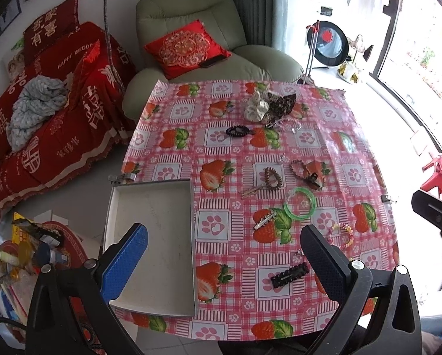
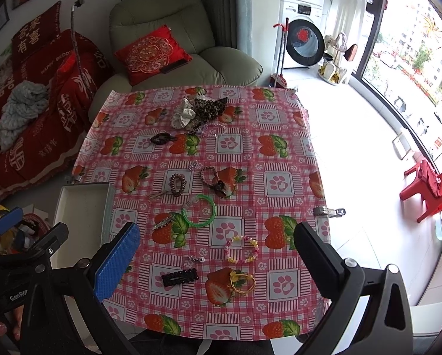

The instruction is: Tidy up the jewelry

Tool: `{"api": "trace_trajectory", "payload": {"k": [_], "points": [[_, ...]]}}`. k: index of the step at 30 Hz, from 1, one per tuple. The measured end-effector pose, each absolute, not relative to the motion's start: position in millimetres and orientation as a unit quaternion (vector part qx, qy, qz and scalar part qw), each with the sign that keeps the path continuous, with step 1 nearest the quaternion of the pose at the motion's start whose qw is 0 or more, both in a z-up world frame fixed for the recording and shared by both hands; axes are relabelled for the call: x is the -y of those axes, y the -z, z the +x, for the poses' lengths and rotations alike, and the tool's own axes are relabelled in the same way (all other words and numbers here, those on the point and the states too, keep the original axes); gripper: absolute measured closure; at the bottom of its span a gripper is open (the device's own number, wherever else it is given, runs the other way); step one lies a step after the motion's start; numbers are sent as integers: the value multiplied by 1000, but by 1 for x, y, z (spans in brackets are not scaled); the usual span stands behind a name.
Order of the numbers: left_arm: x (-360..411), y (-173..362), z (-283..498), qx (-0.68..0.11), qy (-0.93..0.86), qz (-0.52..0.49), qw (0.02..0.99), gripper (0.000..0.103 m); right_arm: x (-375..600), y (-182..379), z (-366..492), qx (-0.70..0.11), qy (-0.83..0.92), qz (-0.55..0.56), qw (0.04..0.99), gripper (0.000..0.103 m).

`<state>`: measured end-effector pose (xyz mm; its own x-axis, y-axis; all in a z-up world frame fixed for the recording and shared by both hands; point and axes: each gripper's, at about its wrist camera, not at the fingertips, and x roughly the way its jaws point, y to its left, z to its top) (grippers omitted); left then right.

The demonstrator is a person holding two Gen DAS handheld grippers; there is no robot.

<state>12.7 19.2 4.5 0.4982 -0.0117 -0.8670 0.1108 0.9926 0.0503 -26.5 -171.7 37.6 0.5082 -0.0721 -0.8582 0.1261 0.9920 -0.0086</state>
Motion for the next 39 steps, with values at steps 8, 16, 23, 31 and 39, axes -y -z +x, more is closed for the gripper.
{"api": "trace_trajectory", "payload": {"k": [8, 16, 23, 31, 39], "points": [[-26, 44, 25, -561, 39, 51, 825, 0, 200, -3, -30, -534, 85, 65, 839, 0], [-7, 96, 37, -590, 68, 82, 800, 0, 230, 60, -37, -592, 108, 99, 793, 0], [16, 151, 60, -614, 80, 90, 780, 0, 252, 120, -33, -632, 117, 107, 759, 0], [36, 189, 87, -598, 89, 119, 788, 0, 274, 186, -16, -655, 122, 136, 733, 0], [56, 220, 104, -588, 118, 155, 786, 15, 287, 222, 1, -650, 143, 130, 735, 0]]}}
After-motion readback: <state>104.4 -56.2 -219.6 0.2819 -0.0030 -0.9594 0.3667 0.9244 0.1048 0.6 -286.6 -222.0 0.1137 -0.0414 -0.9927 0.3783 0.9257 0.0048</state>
